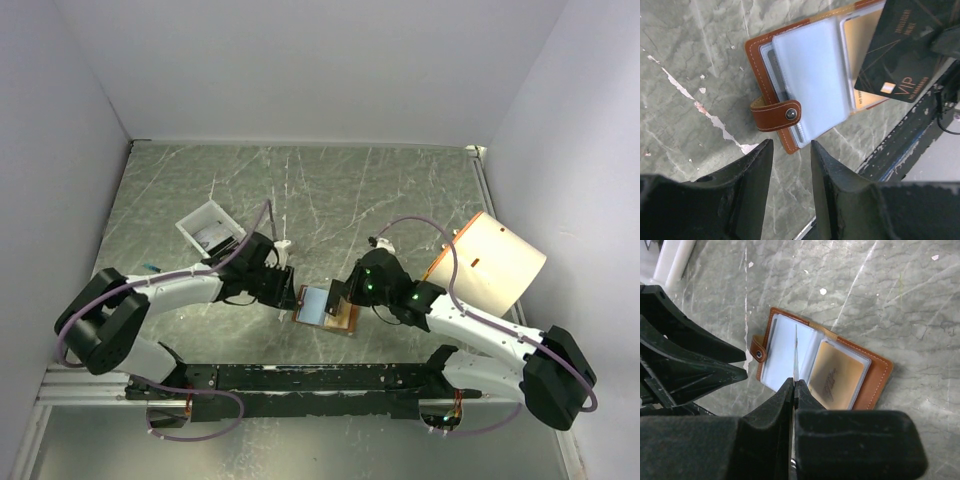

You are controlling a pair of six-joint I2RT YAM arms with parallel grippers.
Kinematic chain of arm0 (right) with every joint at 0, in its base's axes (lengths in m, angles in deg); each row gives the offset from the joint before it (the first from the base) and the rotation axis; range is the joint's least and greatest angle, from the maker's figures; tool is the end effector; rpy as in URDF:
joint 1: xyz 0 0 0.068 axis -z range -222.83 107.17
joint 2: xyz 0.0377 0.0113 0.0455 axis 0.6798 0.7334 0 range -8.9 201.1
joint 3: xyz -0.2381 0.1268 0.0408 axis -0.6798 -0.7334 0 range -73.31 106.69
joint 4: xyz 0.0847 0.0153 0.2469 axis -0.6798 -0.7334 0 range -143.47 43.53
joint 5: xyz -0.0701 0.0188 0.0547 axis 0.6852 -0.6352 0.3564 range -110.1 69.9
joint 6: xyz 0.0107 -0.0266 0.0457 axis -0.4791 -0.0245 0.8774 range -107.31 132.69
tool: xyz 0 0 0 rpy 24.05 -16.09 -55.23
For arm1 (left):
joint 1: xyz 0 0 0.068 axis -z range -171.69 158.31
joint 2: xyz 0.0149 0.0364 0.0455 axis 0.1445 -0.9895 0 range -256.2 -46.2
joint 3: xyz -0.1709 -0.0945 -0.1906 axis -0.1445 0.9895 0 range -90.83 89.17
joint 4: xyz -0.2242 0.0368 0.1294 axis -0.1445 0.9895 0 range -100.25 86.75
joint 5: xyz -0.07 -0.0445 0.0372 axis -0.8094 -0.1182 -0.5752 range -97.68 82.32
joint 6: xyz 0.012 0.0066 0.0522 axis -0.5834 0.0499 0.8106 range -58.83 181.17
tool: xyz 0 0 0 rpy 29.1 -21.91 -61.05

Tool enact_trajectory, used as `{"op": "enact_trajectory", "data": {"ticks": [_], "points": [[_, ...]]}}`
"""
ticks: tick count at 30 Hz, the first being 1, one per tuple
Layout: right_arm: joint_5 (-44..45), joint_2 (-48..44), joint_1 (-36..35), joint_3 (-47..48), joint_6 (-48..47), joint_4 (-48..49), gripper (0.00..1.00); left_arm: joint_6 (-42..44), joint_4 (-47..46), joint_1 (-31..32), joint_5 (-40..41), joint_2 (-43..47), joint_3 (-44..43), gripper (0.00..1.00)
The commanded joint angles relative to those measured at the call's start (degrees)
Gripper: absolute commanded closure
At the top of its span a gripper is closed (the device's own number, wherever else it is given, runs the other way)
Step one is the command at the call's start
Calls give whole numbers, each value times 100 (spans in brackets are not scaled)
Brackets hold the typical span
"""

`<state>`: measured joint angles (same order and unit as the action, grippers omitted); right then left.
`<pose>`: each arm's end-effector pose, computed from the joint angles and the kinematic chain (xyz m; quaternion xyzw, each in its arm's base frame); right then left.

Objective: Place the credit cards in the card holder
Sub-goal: Adjust the card holder at the center of the board.

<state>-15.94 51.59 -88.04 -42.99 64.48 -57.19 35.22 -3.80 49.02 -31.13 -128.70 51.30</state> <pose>0.1531 0.1505 0.2002 0.0672 0.9066 0.2892 0.2999 0.1947 -0.1863 0.1629 0.1857 0.9069 -0.3393 0.1672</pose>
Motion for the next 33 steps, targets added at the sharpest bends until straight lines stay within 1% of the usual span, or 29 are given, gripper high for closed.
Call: {"op": "enact_trajectory", "data": {"ticks": [1,6,11,14,19,25,31,33], "points": [[-103,-125,97,-172,-6,-18,100,98,-264,237,469,-245,-227,52],[-220,-106,118,-388,270,287,100,215,-40,457,1019,-393,-349,48],[-327,3,134,-507,442,571,100,213,32,523,1518,-367,-363,46],[-308,-13,143,-534,478,608,100,254,-36,533,1662,-392,-321,45],[-191,-192,143,-537,545,510,100,321,239,618,1949,-554,-492,45],[-111,-204,144,-547,610,532,100,435,-54,697,1956,-553,-480,44],[-24,-226,143,-703,713,672,100,521,-90,723,2091,-745,-583,44],[-20,-166,157,-713,719,679,100,745,-189,739,2001,-785,-594,44]]}}
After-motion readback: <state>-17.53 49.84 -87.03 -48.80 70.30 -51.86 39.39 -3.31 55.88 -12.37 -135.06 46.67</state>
